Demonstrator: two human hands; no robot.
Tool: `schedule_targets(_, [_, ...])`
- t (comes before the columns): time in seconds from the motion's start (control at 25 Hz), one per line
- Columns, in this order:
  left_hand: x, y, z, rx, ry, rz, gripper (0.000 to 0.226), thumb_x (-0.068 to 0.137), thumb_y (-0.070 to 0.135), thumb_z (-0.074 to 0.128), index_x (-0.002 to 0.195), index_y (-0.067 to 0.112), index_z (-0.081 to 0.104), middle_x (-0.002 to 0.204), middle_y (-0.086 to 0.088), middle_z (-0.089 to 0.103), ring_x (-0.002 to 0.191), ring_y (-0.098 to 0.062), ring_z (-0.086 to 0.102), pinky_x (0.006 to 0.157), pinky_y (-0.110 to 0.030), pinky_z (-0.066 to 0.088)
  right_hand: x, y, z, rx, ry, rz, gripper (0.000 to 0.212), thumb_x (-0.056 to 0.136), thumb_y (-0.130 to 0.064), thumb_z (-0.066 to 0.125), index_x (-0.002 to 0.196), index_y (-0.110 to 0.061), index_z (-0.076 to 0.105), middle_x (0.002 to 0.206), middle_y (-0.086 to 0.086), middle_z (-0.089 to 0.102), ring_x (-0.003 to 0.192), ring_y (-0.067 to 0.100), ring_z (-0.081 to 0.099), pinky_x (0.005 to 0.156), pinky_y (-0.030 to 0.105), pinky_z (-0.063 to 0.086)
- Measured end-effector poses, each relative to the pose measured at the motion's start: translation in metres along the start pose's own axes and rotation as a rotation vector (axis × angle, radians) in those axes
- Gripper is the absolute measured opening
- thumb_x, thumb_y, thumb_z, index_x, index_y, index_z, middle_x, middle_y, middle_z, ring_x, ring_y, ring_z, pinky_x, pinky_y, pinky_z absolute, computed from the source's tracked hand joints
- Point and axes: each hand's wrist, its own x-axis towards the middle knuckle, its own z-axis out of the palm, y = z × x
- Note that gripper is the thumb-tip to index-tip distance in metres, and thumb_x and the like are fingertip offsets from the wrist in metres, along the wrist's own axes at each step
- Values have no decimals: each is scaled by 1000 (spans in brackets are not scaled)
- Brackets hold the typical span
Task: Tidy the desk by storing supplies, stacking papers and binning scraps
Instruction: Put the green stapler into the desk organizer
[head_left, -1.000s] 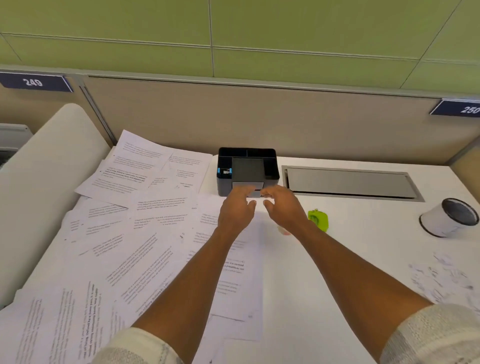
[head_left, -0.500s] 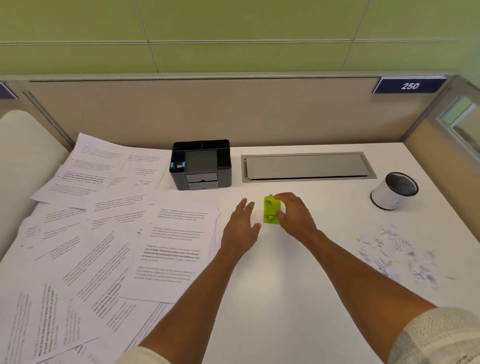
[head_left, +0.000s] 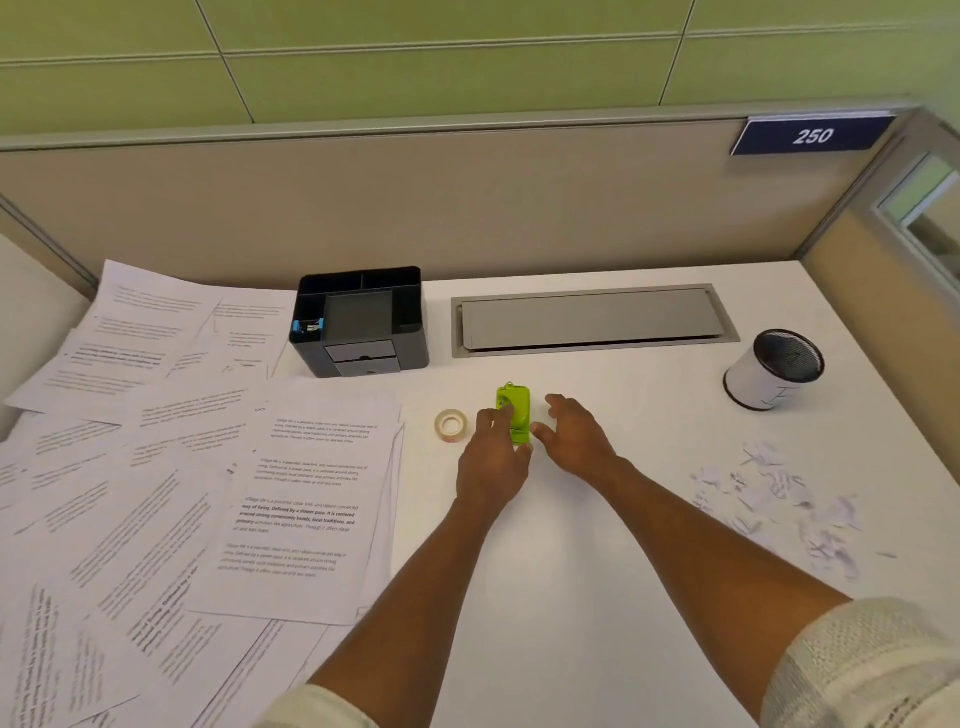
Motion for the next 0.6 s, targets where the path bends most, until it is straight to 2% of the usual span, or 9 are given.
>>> schedule_targets(0.08, [6,6,3,23,17,-42,55,98,30,56,148,13,37,140,-9,43,110,-32,61,83,-44,55,5,1,2,42,7,-12,48,96,-32,59,136,-7,51,129,14,60,120,30,56,99,38,46])
schedule_targets(0.16, [10,11,5,20,35,-72,47,100,27,53,143,11,42,133,-10,46,106,-33,61,78,-42,52,7,1,6,110,11,-14,28,96,-29,59,113,-9,65,108,11,69,103,29,64,83,34,50])
schedule_targets(0.2, [11,13,5,18,45,-81,42,100,24,51,139,11,45,129,-11,47,104,-34,62,76,-41,51,7,1,8,149,9,-7,22,95,-29,59,104,-11,67,99,9,71,95,28,65,77,32,48])
schedule_targets(0.28, [14,14,4,26,58,-97,36,100,19,49,134,11,48,122,-11,50,99,-33,63,74,-42,51,6,-2,13,210,10,9,17,95,-29,61,99,-13,67,91,6,71,85,24,65,71,30,47])
schedule_targets(0.44, [18,13,1,107,85,-98,25,99,13,48,124,10,52,111,-11,58,93,-33,64,73,-42,53,3,-5,17,260,43,26,16,94,-25,62,100,-12,67,95,6,71,85,22,64,74,31,49])
schedule_targets(0.6, [24,12,2,247,46,-18,24,100,10,44,123,8,51,107,-13,61,89,-33,66,66,-41,52,4,-5,21,228,67,45,17,94,-23,62,99,-8,68,99,11,69,91,26,63,77,31,46])
